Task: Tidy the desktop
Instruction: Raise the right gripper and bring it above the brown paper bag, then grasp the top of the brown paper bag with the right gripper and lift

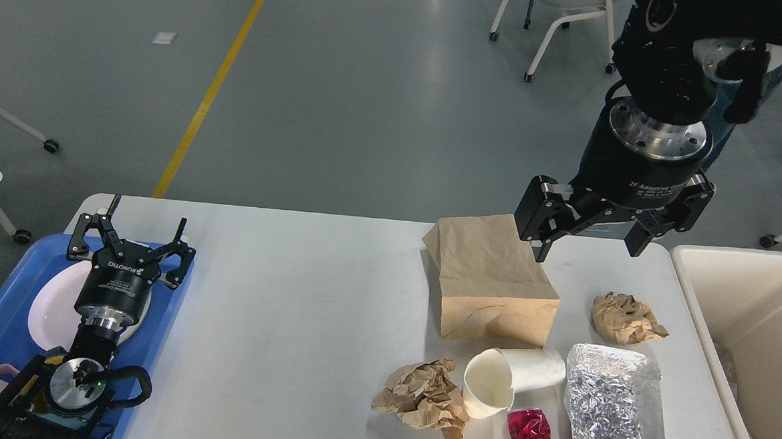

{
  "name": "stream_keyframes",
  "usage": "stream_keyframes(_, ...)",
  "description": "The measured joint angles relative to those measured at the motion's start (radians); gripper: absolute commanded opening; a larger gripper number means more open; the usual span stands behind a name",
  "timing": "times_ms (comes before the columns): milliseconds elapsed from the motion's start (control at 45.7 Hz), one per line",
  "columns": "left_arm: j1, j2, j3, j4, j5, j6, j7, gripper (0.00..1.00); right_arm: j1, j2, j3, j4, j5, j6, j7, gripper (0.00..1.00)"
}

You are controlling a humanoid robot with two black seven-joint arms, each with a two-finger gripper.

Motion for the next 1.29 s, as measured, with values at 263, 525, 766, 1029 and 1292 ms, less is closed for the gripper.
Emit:
stream_keyframes(263,0.000,0.000,0.000,0.000,0.000,0.000,0.001,0.96,0.002,-0.002,-0.057,-0.015,0.077,-0.018,0.004,1.00)
stream_keyframes(525,0.000,0.000,0.000,0.000,0.000,0.000,0.001,0.96,-0.150,-0.003,-0.071,-0.153,0.065,-0.023,-0.006,1.00)
stream_keyframes(766,0.000,0.000,0.000,0.000,0.000,0.000,0.000,0.96,-0.359,-0.018,-0.075,-0.333,0.063,-0.022,-0.011,1.00)
stream_keyframes(1029,0.000,0.000,0.000,0.000,0.001,0.000,0.000,0.96,-0.488,-0.010,-0.055,-0.405,0.074,-0.093,-0.010,1.00)
stream_keyframes(1292,0.000,0.000,0.000,0.000,0.000,0.000,0.000,0.96,-0.687,-0.017,0.087,-0.454,0.099,-0.349,-0.009,1.00)
